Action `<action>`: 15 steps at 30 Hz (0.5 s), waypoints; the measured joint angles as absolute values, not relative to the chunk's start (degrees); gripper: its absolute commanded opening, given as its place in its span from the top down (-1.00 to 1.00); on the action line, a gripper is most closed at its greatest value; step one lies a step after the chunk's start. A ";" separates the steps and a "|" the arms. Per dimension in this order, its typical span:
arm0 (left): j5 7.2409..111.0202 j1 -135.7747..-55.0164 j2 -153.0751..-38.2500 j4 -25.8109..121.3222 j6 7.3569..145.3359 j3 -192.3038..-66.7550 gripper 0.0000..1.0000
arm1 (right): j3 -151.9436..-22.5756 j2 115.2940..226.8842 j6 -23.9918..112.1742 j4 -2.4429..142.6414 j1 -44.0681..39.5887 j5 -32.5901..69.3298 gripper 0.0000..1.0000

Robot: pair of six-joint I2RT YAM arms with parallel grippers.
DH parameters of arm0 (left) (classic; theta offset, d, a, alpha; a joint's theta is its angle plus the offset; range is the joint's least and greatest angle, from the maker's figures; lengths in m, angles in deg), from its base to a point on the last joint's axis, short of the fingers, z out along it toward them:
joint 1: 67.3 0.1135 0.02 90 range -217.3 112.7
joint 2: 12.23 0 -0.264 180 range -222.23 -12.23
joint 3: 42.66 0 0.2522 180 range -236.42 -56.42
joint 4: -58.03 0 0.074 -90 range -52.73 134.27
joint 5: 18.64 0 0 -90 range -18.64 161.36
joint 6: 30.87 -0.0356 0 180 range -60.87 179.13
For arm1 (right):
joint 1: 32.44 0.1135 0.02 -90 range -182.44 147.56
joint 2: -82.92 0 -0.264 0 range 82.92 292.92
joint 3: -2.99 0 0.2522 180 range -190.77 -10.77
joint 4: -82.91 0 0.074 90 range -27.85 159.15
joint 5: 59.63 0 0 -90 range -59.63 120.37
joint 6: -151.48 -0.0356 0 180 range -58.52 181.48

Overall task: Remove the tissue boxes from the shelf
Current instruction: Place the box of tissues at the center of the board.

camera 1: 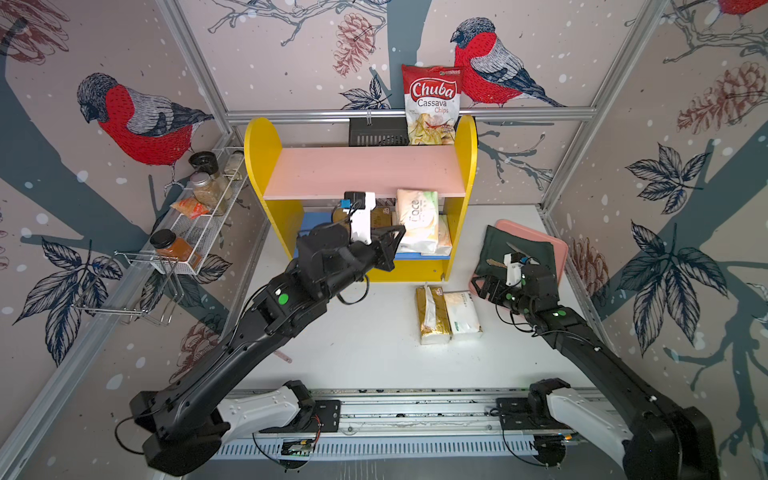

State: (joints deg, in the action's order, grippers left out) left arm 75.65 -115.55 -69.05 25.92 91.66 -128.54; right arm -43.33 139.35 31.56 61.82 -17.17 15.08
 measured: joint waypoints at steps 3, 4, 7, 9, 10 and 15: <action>78.19 -116.88 -60.74 27.21 95.00 -116.98 1.00 | -43.33 139.85 31.56 61.90 -17.17 14.77 -0.74; 79.22 -117.47 -58.47 27.74 96.25 -112.91 1.00 | -43.33 139.98 31.56 62.10 -17.17 14.71 -0.74; 79.52 -119.00 -54.41 29.55 99.53 -102.53 1.00 | -43.52 140.29 31.61 62.32 -17.15 14.69 -0.74; 79.48 -119.41 -53.36 30.30 101.06 -96.85 1.00 | -43.70 140.42 31.63 62.49 -17.15 14.69 -0.74; 79.50 -119.48 -52.90 30.69 101.89 -94.10 1.00 | -43.76 140.44 31.65 62.58 -17.09 14.69 -0.74; 79.06 -119.52 -51.83 35.50 105.15 -83.36 1.00 | -43.87 140.44 31.96 62.62 -17.11 14.69 -0.74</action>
State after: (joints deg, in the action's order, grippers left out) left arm 79.06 -119.52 -51.83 35.50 105.15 -83.36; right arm -43.87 140.44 31.96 62.62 -17.11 14.69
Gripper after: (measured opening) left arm 0.088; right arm 0.872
